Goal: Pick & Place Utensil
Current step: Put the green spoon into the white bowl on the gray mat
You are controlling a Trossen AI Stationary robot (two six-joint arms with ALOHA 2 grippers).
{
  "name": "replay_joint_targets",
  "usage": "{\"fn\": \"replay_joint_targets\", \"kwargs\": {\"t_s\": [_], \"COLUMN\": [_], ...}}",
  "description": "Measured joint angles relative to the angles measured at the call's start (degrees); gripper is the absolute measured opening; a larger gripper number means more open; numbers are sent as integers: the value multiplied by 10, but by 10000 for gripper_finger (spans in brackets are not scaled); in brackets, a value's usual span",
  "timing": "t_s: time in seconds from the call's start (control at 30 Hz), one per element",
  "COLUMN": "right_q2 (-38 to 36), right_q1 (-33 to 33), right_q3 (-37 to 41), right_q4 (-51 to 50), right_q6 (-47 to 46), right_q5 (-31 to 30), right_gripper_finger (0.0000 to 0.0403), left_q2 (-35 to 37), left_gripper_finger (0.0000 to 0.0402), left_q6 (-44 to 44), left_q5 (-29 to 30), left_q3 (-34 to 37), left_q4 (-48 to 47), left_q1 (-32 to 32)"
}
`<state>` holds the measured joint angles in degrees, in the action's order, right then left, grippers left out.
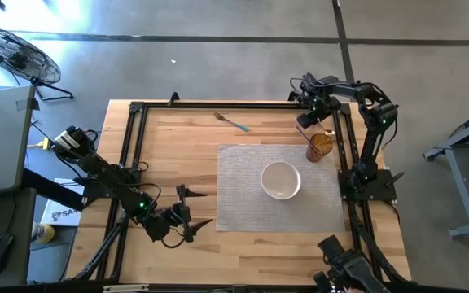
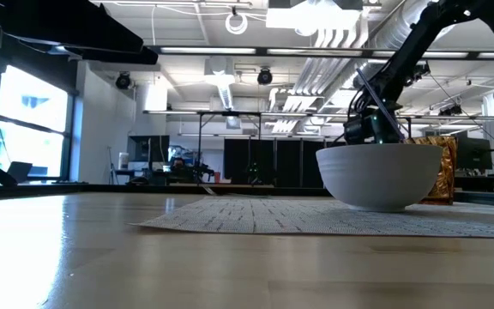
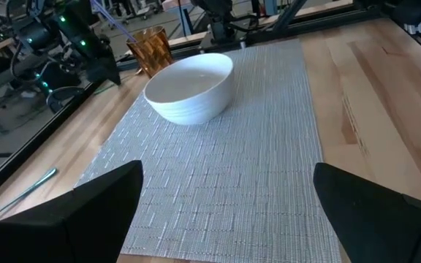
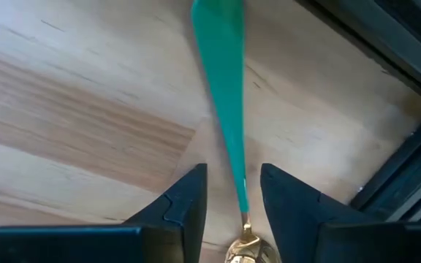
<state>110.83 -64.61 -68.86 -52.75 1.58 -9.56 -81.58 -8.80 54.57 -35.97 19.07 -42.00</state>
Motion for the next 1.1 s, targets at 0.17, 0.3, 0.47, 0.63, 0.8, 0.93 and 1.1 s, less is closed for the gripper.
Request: {"fn": "replay_joint_targets", "kwargs": {"t_s": [0.17, 0.3, 0.47, 0.63, 0.8, 0.93, 1.1], "right_q2": [0, 0, 1, 1, 2, 2, -5], "right_q1": [-4, -4, 1, 17, 33, 44, 54], "right_q3": [0, 1, 1, 2, 2, 2, 3], "right_q4": [12, 15, 16, 18, 19, 20, 25], "right_q6": [17, 24, 35, 50, 64, 71, 74], "right_q5": [30, 40, 45, 34, 11, 1, -11], "right_gripper_finger": [105, 77, 47, 26, 18, 19, 13], "left_q2": [0, 0, 0, 0, 0, 0, 0], "left_gripper_finger": [396, 396, 396, 396, 396, 396, 396], "left_q6": [0, 0, 0, 0, 0, 0, 0], "left_q5": [0, 0, 0, 0, 0, 0, 0], "left_q3": [0, 0, 0, 0, 0, 0, 0], "left_q4": [0, 0, -1, -1, -1, -1, -1], "left_q1": [0, 0, 0, 0, 0, 0, 0]}}
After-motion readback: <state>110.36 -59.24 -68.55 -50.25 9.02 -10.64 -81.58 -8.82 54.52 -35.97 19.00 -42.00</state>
